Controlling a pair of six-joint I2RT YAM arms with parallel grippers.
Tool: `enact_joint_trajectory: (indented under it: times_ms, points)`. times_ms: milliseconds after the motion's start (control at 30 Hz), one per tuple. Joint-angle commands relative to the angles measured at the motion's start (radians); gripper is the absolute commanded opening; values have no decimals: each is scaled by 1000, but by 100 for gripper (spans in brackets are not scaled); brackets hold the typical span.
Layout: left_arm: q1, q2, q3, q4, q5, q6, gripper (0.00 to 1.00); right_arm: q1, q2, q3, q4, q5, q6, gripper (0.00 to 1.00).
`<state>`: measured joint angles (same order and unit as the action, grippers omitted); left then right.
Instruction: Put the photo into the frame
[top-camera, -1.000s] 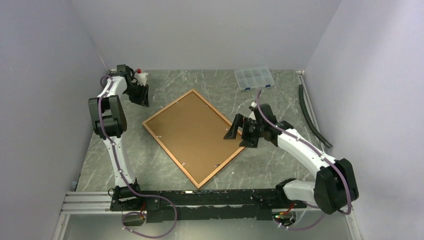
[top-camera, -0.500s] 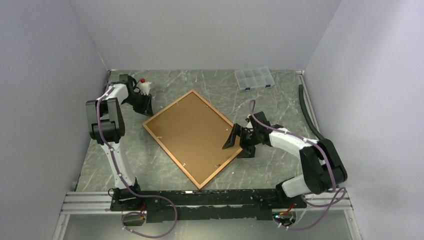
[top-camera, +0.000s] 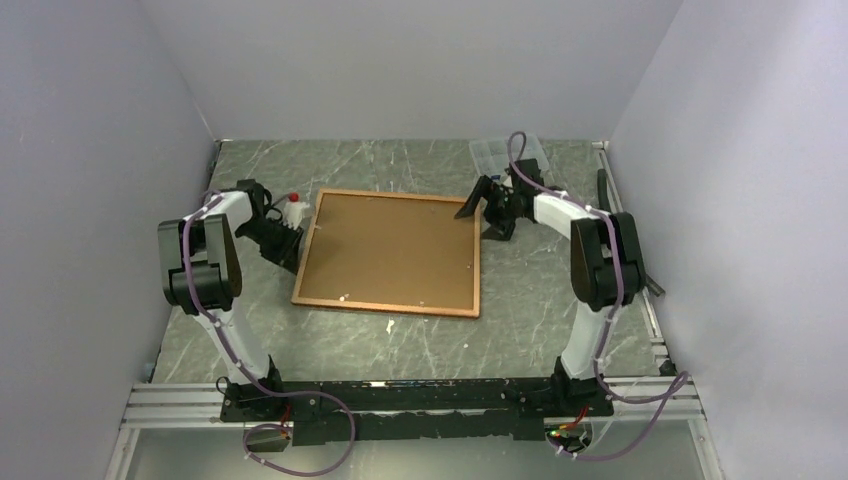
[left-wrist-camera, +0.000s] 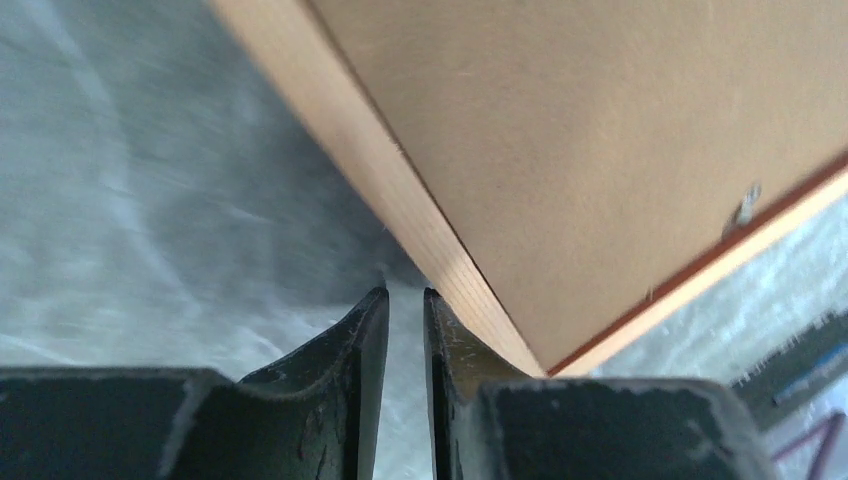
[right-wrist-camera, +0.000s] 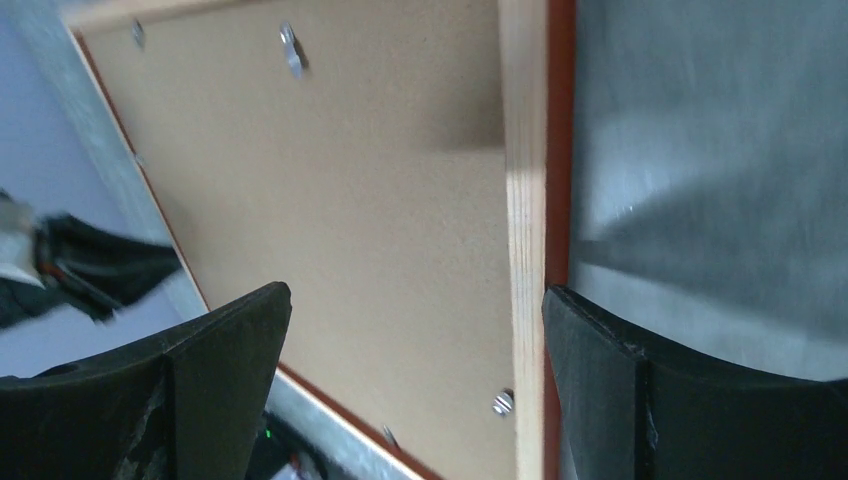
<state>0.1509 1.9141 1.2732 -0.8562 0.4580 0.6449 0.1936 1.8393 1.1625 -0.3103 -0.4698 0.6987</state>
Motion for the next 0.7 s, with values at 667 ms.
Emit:
enact_joint_trajectory:
  times_ms: [667]
  points:
    - [119,171,432,29,253,-226,35,263,-104,248,-103,422,-146,98]
